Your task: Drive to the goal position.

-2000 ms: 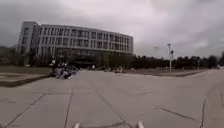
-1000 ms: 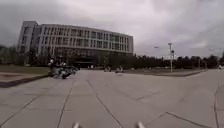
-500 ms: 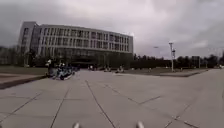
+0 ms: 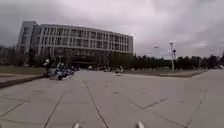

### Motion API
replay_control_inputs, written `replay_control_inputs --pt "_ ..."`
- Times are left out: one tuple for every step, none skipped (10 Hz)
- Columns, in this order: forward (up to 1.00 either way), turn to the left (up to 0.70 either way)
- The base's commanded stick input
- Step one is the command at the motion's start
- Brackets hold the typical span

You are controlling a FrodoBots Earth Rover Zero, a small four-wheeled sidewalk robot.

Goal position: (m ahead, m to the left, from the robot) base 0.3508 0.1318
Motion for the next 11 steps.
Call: replay_control_inputs --pt "0.45 0.27" --pt "0.45 0.27" --pt "0.45 0.27" --pt "0.45 0.27" --pt "0.45 0.27" --pt "0.45 0.22" --pt "0.45 0.04" --pt "0.45 0.0" --pt "0.45 0.0" --pt "0.45 0.0" --pt "0.45 0.0"
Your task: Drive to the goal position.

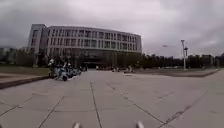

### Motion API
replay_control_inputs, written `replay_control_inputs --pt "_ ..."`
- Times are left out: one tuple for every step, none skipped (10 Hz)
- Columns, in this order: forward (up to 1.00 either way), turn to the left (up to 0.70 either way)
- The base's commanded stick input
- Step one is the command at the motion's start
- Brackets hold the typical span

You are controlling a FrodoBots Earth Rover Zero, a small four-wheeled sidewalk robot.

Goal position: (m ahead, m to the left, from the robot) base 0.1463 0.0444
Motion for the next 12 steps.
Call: replay_control_inputs --pt "0.45 0.0" --pt "0.45 0.0" --pt "0.45 0.0" --pt "0.45 0.0" --pt "0.45 0.0" --pt "0.45 0.0" --pt "0.45 0.0" --pt "0.45 0.0" --pt "0.45 0.0" --pt "0.45 0.0" --pt "0.45 0.0" --pt "0.45 0.01"
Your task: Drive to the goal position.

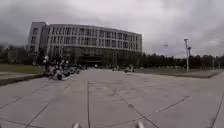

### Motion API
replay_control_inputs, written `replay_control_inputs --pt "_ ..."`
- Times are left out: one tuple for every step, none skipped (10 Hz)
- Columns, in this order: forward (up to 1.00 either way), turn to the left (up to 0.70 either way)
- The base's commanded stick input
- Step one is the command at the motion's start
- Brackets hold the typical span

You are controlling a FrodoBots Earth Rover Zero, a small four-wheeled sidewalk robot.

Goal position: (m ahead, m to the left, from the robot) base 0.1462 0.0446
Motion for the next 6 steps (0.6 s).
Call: replay_control_inputs --pt "0.45 0.03" --pt "0.45 0.05" --pt "0.45 0.07" --pt "0.45 0.09" --pt "0.45 0.12" --pt "0.45 0.14"
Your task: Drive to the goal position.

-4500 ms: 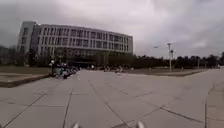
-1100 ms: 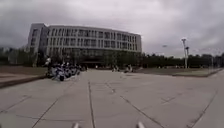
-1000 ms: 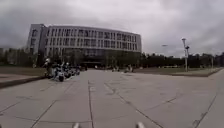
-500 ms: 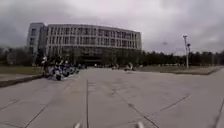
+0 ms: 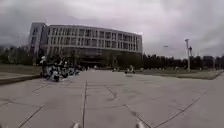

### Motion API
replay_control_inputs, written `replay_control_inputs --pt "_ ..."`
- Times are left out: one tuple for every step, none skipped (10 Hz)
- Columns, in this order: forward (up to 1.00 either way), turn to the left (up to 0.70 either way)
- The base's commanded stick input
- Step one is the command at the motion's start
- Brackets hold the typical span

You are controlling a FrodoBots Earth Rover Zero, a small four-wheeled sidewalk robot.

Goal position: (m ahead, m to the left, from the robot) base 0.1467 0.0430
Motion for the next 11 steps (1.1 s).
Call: replay_control_inputs --pt "0.45 0.16" --pt "0.45 0.18" --pt "0.45 0.2" --pt "0.45 0.22" --pt "0.45 0.25" --pt "0.45 0.27" --pt "0.45 0.27" --pt "0.45 0.26" --pt "0.45 0.21" --pt "0.45 0.15" --pt "0.45 0.1"
